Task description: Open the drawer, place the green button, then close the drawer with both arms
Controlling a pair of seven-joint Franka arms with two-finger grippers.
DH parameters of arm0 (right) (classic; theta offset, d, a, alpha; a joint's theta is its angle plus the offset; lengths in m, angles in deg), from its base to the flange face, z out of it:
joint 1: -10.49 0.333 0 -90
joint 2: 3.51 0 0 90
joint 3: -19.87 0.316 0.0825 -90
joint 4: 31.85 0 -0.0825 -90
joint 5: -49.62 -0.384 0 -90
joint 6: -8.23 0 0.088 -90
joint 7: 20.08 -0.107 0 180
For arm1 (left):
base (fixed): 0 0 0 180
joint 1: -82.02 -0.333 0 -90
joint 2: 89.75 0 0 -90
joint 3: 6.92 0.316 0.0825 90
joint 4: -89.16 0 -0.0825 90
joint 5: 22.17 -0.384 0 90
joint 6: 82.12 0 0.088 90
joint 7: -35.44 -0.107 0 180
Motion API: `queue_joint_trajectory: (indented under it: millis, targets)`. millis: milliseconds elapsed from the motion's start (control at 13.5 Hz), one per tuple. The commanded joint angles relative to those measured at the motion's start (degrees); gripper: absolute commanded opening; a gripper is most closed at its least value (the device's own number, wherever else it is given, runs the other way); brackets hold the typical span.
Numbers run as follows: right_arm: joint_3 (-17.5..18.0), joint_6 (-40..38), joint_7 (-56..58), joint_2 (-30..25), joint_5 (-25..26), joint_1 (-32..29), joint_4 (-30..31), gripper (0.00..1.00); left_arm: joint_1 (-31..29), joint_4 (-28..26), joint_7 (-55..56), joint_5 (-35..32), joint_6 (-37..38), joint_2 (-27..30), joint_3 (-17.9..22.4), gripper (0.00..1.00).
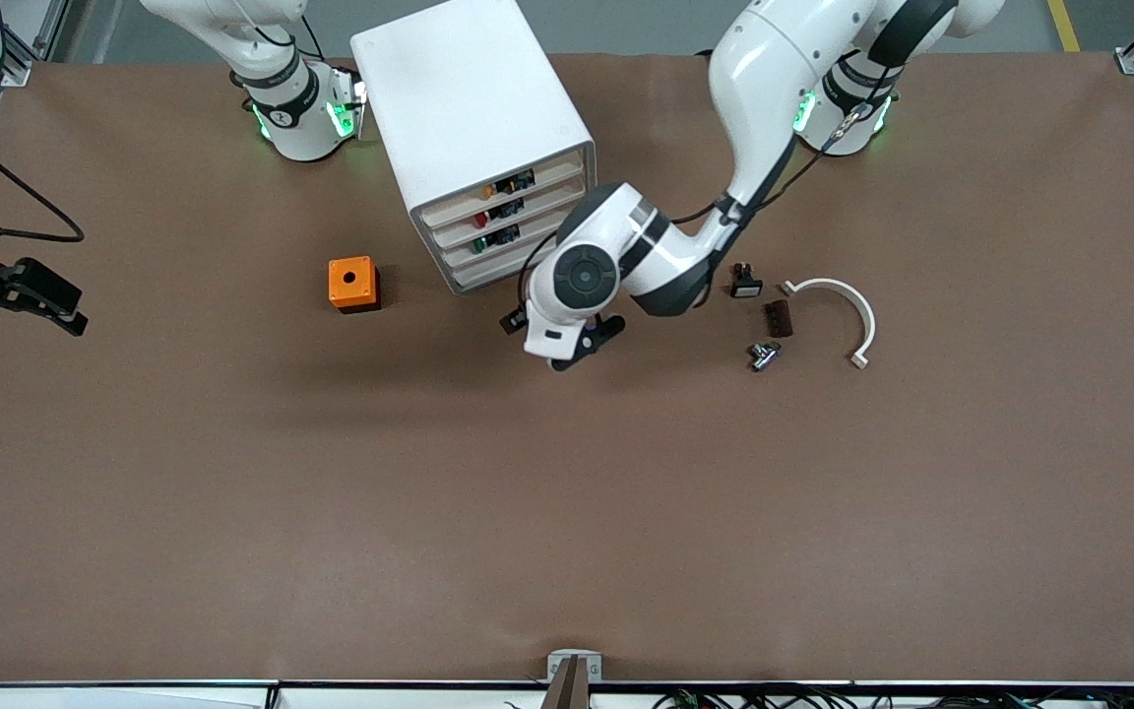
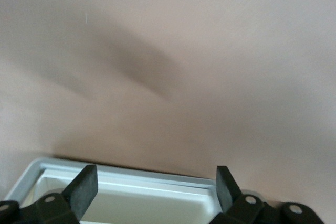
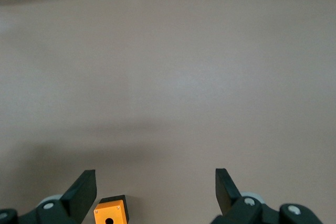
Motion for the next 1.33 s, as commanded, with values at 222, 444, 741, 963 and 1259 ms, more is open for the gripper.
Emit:
queue_joint_trajectory:
  millis: [222,444,741,963,1259]
  targets:
    - [1.2,-0.8,-0.1,0.2,0.9,-1.4,-0.9,1.00,-10.9,-1.3,-19.9,-4.8,15.0,13.0,-0.2,0.99]
    - [1.2,-0.8,-0.1,0.2,0.9,-1.6,-0.9,1.00,-15.7,-1.5,-30.8,-10.7,27.7,18.9,-0.3,0.99]
    - [1.2,-1.0,0.0,0.2,0.9,-1.7,-0.8,1.00,-25.2,-5.9,-43.7,-13.5,32.9,26.2,-0.3,0.99]
    - [1.2,-4.2,-0.5,0.2,0.9,-1.7,-0.7,1.00,-33.5,-14.4,-57.9,-14.0,32.2,33.8,-0.4,0.99]
    - [1.2,-5.5,-0.6,0.1,0.9,-1.6,-0.3,1.00,-40.5,-22.9,-66.5,-14.0,26.3,41.5,-0.4,0.99]
